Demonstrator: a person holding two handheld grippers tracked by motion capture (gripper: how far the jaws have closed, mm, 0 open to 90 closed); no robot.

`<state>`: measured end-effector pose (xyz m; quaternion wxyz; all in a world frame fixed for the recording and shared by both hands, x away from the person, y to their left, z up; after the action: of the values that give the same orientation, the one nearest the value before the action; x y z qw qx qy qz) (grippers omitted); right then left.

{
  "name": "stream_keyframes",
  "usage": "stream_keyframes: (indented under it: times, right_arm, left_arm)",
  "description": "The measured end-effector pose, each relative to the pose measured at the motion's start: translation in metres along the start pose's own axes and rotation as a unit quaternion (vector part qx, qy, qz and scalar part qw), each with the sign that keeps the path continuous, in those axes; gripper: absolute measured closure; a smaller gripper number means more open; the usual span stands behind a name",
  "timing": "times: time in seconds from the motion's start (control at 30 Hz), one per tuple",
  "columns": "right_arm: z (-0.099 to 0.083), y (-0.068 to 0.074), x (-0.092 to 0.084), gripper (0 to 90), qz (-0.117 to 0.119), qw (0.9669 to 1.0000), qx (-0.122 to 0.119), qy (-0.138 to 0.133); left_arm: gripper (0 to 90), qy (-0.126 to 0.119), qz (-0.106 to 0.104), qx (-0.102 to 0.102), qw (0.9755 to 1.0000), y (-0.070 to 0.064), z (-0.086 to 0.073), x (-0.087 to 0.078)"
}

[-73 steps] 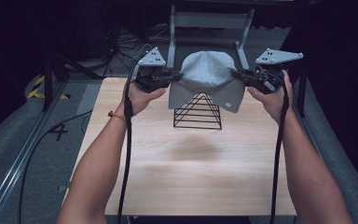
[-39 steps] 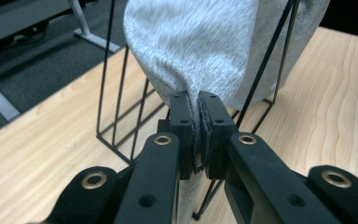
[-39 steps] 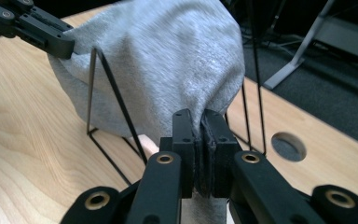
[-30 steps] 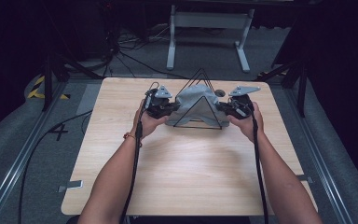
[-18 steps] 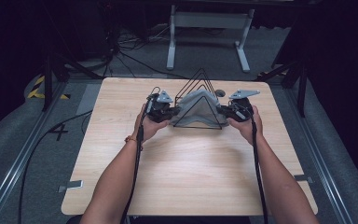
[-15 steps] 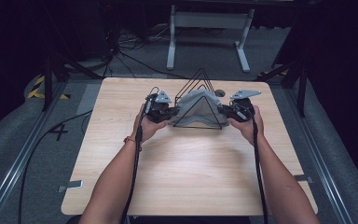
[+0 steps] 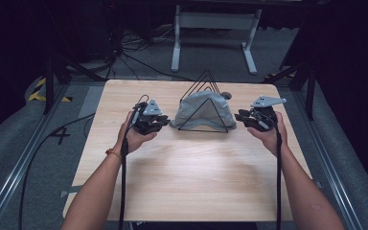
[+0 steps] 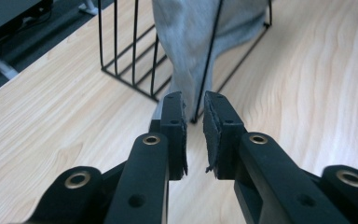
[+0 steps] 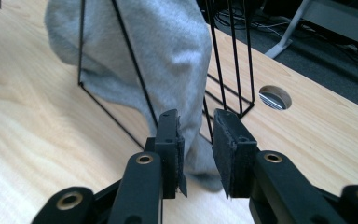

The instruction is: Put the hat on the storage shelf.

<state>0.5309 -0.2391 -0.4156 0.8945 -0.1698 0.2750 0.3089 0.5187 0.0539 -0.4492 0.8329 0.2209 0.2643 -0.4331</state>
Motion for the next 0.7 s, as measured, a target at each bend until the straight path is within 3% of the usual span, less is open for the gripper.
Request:
stream_keyframes:
  times: [0.23, 0.4, 0.47, 0.57, 0.7]
  right_arm:
    - [-0.019, 0.004, -0.023, 69.1, 0.003, 1.0, -0.004, 0.005]
    - [-0.045, 0.008, -0.036, 65.5, 0.007, 0.9998, -0.006, 0.015]
    - [-0.057, 0.011, -0.041, 64.0, 0.003, 0.9996, -0.018, 0.02]
    - [-0.079, 0.015, -0.048, 60.6, 0.012, 0.9995, -0.015, 0.026]
    - [-0.101, 0.016, -0.055, 55.5, 0.0, 0.9993, -0.017, 0.035]
  left_arm:
    - [76.6, 0.015, 0.0, 0.021, 0.9997, -0.015, -0.024, -0.025]
    - [74.7, 0.029, 0.0, 0.027, 0.9992, -0.027, -0.045, -0.04]
    - [73.9, 0.037, 0.001, 0.029, 0.9989, -0.031, -0.055, -0.045]
    - [71.6, 0.047, 0.001, 0.025, 0.9986, -0.035, -0.072, -0.051]
    - [65.0, 0.066, -0.002, 0.016, 0.9977, -0.039, -0.1, -0.056]
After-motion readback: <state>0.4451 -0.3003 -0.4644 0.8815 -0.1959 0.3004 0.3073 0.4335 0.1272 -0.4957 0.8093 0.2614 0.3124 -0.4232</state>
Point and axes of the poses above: each handheld gripper's, and its own axes: x roughly forward along the jaws, z roughly out of its top, y roughly to its left, the point moved 10 cm from there along x, roughly forward along the jaws, and after that the axes turned 2 degrees about y, right-handed, at the moved point
